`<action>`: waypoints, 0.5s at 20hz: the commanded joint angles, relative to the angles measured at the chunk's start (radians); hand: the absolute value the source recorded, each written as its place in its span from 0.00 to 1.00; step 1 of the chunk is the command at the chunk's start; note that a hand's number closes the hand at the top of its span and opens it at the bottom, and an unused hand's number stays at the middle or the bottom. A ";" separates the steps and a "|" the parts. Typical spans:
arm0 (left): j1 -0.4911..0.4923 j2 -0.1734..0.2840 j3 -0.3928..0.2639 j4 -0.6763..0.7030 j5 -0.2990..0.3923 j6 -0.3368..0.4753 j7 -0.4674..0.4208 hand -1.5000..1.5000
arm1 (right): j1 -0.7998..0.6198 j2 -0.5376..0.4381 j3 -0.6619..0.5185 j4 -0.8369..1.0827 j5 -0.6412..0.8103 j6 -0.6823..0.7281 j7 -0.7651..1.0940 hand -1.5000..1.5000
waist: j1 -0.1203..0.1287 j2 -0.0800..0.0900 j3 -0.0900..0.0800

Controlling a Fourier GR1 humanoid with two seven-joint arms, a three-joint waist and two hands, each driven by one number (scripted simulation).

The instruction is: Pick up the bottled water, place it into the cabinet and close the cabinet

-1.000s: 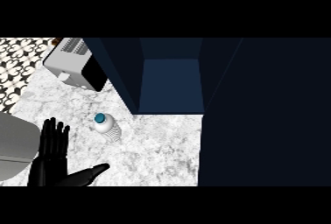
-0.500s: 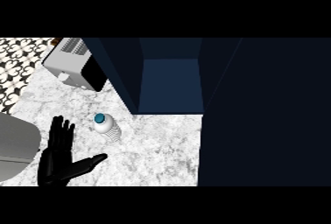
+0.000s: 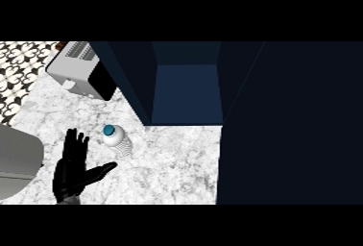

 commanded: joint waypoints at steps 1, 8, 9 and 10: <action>-0.069 -0.027 0.021 0.166 0.003 -0.040 -0.071 0.00 | 0.034 0.022 0.055 -0.033 0.035 -0.024 0.013 0.00 | -0.001 0.000 0.000; -0.237 -0.004 0.082 0.467 -0.011 -0.117 -0.228 0.00 | 0.066 0.012 0.069 -0.050 0.045 0.004 -0.017 0.00 | -0.010 0.001 -0.001; -0.259 0.000 0.090 0.506 -0.010 -0.131 -0.249 0.00 | 0.049 0.003 0.050 -0.052 0.048 -0.004 -0.010 0.00 | -0.008 0.001 -0.001; -0.204 0.007 0.087 0.451 0.007 -0.152 -0.219 0.00 | 0.070 0.009 0.072 -0.068 0.062 -0.013 -0.010 0.00 | -0.002 0.000 0.000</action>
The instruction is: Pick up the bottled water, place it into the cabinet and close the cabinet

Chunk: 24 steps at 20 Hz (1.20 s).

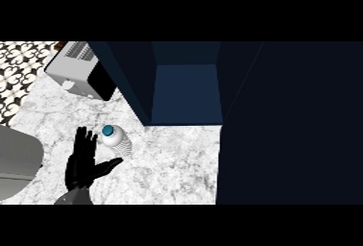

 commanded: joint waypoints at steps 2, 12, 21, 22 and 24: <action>-0.049 -0.009 0.014 0.091 0.004 -0.026 -0.039 0.00 | 0.039 0.014 0.032 0.061 0.038 0.018 -0.083 0.00 | 0.002 -0.001 0.000; -0.168 0.004 0.057 0.298 0.027 -0.192 -0.105 0.00 | 0.008 0.035 0.091 -0.012 0.054 -0.046 0.024 0.00 | -0.004 0.001 -0.001; -0.227 -0.013 0.079 0.399 0.036 -0.268 -0.128 0.00 | -0.057 -0.008 0.013 0.015 -0.038 -0.012 0.050 0.00 | -0.012 0.006 -0.002; -0.230 -0.015 0.083 0.398 0.038 -0.268 -0.143 0.00 | -0.057 0.019 0.034 0.049 0.014 -0.033 0.012 0.00 | -0.011 0.005 -0.002; -0.246 -0.040 0.067 0.373 0.027 -0.263 -0.146 0.00 | -0.069 0.018 0.029 0.098 0.015 -0.016 -0.018 0.00 | -0.006 0.002 0.000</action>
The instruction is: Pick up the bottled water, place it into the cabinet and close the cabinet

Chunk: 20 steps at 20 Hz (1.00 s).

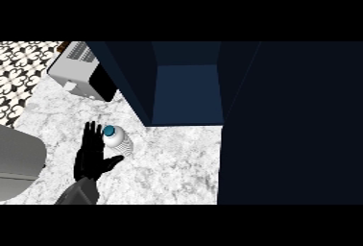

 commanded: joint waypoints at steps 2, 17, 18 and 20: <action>-0.060 -0.035 -0.014 0.060 -0.012 -0.060 0.017 0.00 | 0.037 -0.037 -0.032 -0.005 -0.031 0.039 -0.027 0.00 | -0.020 0.009 -0.018; -0.083 -0.057 -0.038 0.114 -0.076 -0.048 -0.113 1.00 | 0.010 -0.041 -0.050 0.047 -0.044 0.038 -0.046 0.00 | -0.010 0.008 -0.017; -0.113 -0.065 -0.020 0.103 -0.052 -0.027 -0.072 1.00 | -0.089 -0.008 -0.035 0.113 -0.001 0.001 -0.031 0.00 | -0.003 0.007 -0.017; -0.104 -0.008 -0.024 0.071 -0.048 -0.077 -0.023 1.00 | -0.064 0.020 0.012 0.056 0.013 -0.042 0.003 0.00 | 0.001 0.005 -0.017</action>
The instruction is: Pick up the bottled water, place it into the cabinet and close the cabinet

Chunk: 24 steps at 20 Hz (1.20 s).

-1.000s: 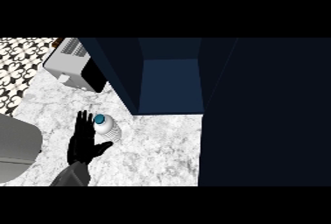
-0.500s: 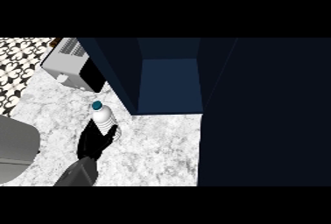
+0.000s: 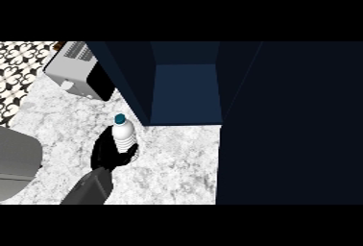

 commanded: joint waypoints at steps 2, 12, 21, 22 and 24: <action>0.099 0.031 -0.043 -0.012 -0.042 -0.118 -0.063 1.00 | 0.026 -0.002 0.011 -0.006 0.014 -0.003 -0.022 0.00 | 0.004 -0.001 -0.001; 0.174 0.100 -0.030 -0.180 0.023 -0.259 0.050 1.00 | 0.025 -0.012 -0.021 0.000 -0.022 0.001 -0.027 0.00 | 0.016 -0.005 0.000; 0.227 0.057 -0.060 -0.448 0.102 -0.183 0.304 1.00 | 0.022 -0.003 0.039 0.010 0.034 -0.016 -0.027 0.00 | 0.018 -0.006 0.001; 0.313 0.066 -0.075 -0.551 0.118 -0.185 0.353 1.00 | 0.011 -0.017 0.020 0.009 0.015 -0.016 0.002 0.00 | 0.025 -0.008 0.001; 0.344 0.006 -0.118 -0.671 0.111 -0.105 0.405 1.00 | 0.069 -0.016 0.039 -0.002 0.029 -0.002 -0.048 0.00 | 0.025 -0.010 0.002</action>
